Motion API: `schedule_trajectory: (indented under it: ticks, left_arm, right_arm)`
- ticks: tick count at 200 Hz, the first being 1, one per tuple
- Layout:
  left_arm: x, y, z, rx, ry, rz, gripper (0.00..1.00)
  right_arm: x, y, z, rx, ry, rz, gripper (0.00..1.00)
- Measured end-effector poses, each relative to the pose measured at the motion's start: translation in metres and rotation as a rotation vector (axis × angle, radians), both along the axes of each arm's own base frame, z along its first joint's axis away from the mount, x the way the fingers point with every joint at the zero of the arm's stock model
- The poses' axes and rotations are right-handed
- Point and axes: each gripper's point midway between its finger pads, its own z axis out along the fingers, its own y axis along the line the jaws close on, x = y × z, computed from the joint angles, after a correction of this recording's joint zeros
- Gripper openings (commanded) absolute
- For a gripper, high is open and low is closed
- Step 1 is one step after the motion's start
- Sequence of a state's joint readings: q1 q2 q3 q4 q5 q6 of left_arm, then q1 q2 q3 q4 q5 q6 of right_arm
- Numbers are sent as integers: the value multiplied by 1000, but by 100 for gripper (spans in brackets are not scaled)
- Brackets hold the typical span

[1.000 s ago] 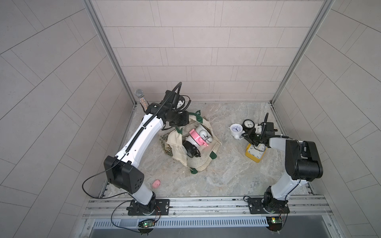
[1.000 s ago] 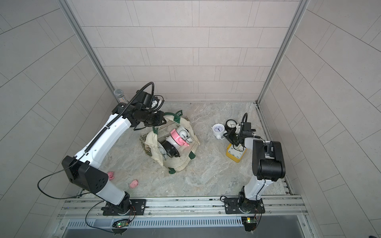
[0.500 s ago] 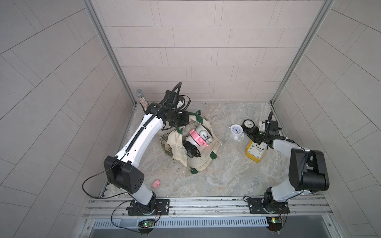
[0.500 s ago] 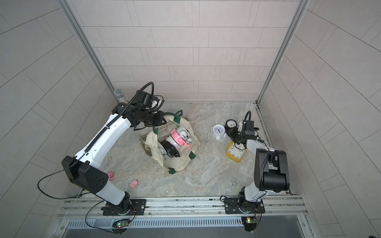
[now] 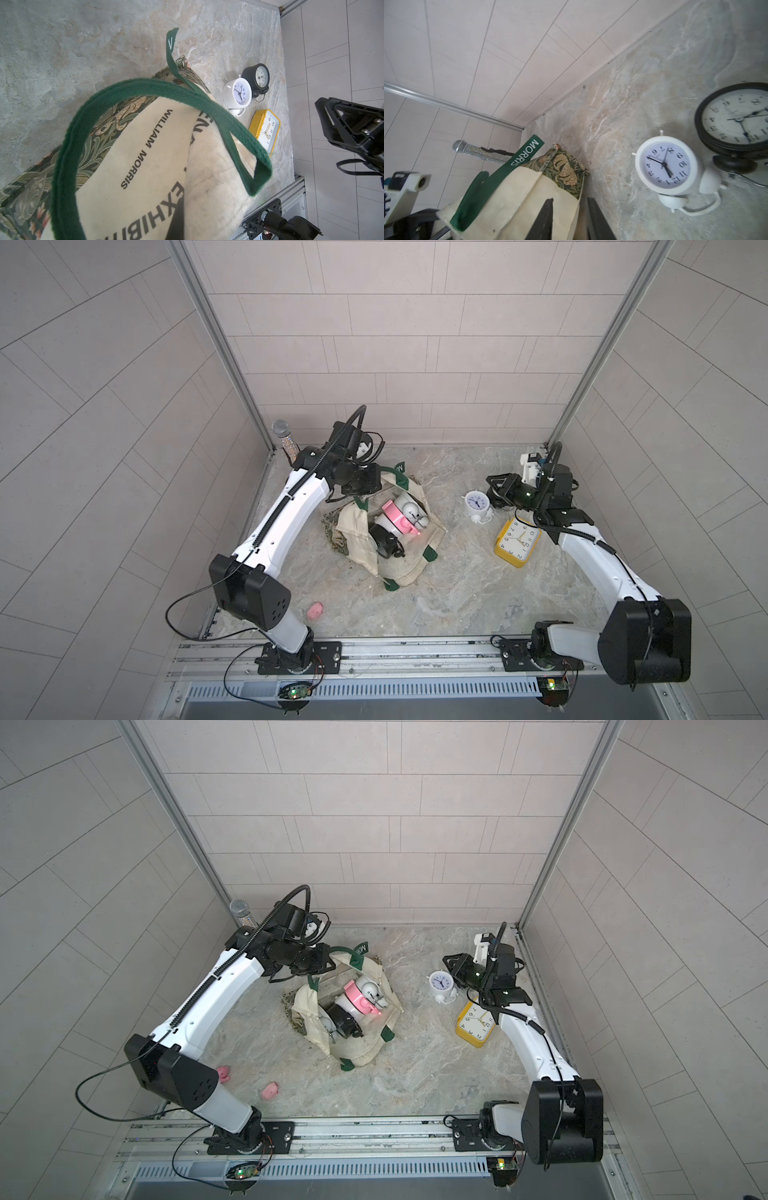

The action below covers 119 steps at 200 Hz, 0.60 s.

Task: Take the alarm clock out of the canvas bag
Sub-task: Place the alarm at the center of the board.

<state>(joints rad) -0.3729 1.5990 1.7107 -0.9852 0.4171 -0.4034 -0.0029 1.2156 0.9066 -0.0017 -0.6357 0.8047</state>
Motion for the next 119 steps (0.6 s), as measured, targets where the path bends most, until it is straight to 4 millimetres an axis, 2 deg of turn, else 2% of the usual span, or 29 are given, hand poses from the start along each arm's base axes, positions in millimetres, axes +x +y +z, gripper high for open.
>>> schedule_trajectory:
  ticks: [33,58,74,94,119]
  left_arm:
    - [0,0,0,-2,1,-2,0]
    - [0,-1,0,-3,1,-3,0]
    - [-1,-1,0,-4,2,-3,0]
    - [-1,-1,0,-4,2,-4,0]
    - [-1,-1,0,-5,3,-4,0]
  right_arm:
    - [-25,40,46,-23,-172,121,22]
    - [-62,83,88,-58,-363,257,22]
    - [-89,109,106,-89,-466,347,22]
    - [-118,142,114,-128,-559,461,22]
    - [-141,177,105,-193,-618,571,23]
